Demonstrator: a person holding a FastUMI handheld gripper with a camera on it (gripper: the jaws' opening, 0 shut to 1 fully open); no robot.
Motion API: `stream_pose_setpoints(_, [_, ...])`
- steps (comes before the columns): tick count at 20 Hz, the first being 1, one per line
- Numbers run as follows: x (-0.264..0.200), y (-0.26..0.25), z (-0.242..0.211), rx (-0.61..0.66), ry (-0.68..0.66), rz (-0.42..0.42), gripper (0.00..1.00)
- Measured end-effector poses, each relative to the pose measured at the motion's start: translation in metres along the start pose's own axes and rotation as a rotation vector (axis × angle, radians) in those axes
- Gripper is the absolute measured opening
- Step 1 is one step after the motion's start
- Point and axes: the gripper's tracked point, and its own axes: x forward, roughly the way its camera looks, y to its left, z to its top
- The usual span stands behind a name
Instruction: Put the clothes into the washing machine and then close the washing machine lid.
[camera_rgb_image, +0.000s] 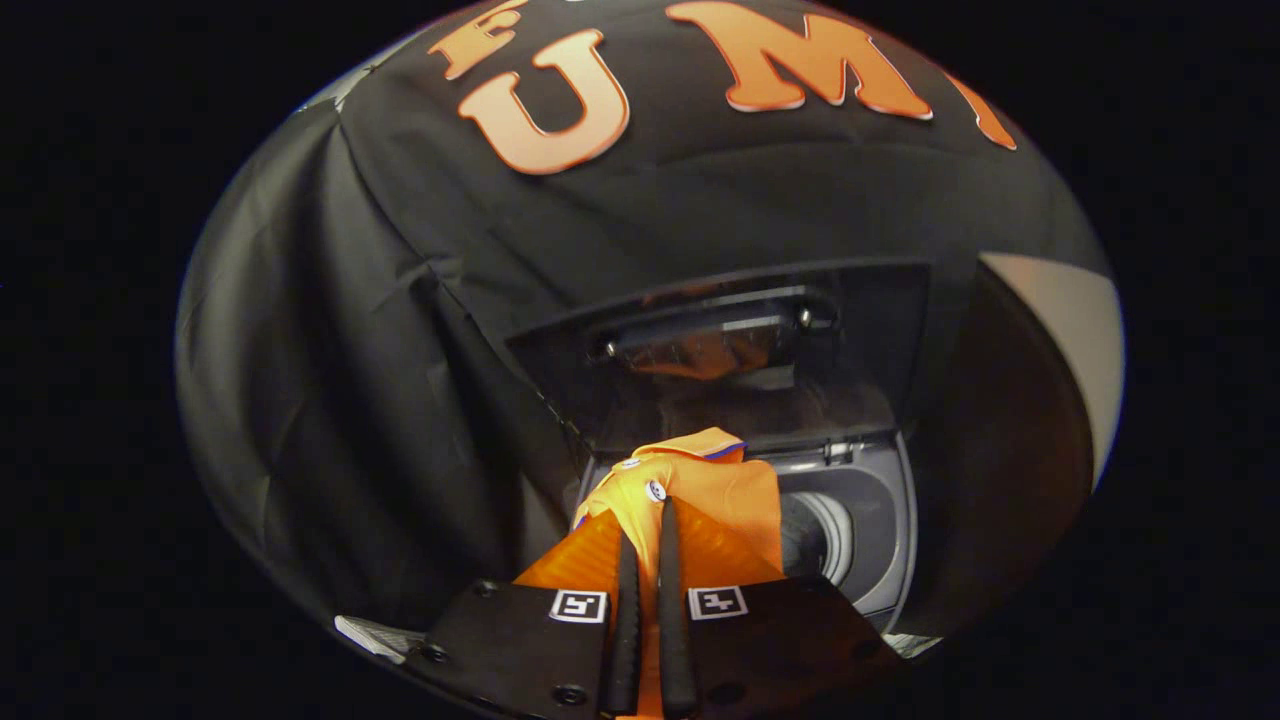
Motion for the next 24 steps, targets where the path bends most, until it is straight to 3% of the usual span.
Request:
stream_pose_setpoints(5, [0.081,-0.037,-0.034,0.102,0.135,-0.09,0.16])
stream_pose_setpoints(10, [0.153,-0.08,-0.058,0.135,0.182,-0.183,0.17])
stream_pose_setpoints(14, [0.155,-0.102,-0.079,0.095,0.158,-0.247,0.16])
stream_pose_setpoints(22, [0.154,-0.099,-0.073,0.045,0.092,-0.244,0.16])
stream_pose_setpoints(24, [0.155,-0.098,-0.064,0.038,0.043,-0.246,0.28])
